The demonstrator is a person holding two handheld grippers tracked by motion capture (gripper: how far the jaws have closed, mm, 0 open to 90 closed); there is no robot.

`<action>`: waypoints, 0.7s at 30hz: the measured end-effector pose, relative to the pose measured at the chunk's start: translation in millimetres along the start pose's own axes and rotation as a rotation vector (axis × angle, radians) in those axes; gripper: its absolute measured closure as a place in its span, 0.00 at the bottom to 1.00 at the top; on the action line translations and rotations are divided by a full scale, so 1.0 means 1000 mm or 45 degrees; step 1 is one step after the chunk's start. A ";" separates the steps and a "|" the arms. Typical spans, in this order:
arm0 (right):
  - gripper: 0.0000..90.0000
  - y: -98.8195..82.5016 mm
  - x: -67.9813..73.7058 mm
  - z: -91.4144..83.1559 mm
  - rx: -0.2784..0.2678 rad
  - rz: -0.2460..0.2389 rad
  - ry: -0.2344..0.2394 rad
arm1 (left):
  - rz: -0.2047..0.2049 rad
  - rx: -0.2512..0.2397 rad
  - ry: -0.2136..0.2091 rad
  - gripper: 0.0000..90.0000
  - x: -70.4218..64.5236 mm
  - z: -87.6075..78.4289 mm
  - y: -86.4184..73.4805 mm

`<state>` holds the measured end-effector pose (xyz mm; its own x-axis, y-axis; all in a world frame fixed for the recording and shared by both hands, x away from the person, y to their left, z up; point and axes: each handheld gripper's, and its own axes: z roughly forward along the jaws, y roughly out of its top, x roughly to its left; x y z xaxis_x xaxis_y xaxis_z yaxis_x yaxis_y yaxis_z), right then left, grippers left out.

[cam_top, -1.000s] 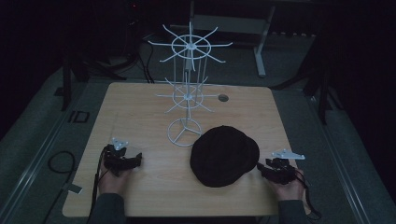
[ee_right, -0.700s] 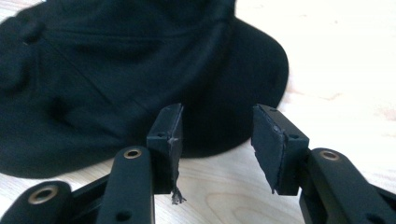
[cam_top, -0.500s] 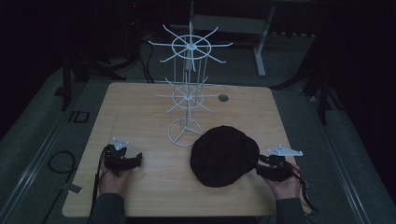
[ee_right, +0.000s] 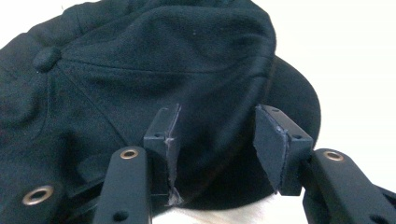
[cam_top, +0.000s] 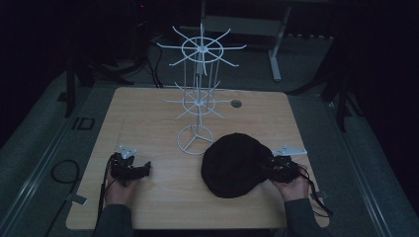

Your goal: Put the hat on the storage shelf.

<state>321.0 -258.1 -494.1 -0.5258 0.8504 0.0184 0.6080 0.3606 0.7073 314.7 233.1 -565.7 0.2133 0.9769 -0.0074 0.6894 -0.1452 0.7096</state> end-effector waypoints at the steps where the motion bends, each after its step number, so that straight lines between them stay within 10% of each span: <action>1: 0.56 0.001 0.001 0.002 0.004 -0.007 -0.004 | 0.000 -0.001 0.000 0.17 0.000 0.000 0.000; 21: 0.61 0.029 -0.010 0.034 0.093 -0.022 -0.091 | 0.002 -0.002 -0.005 0.17 -0.001 0.000 0.000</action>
<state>363.8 -243.5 -497.6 -0.4942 0.8682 -0.0459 0.6426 0.4003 0.6533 315.0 232.3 -565.8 0.2169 0.9762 -0.0088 0.6878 -0.1464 0.7110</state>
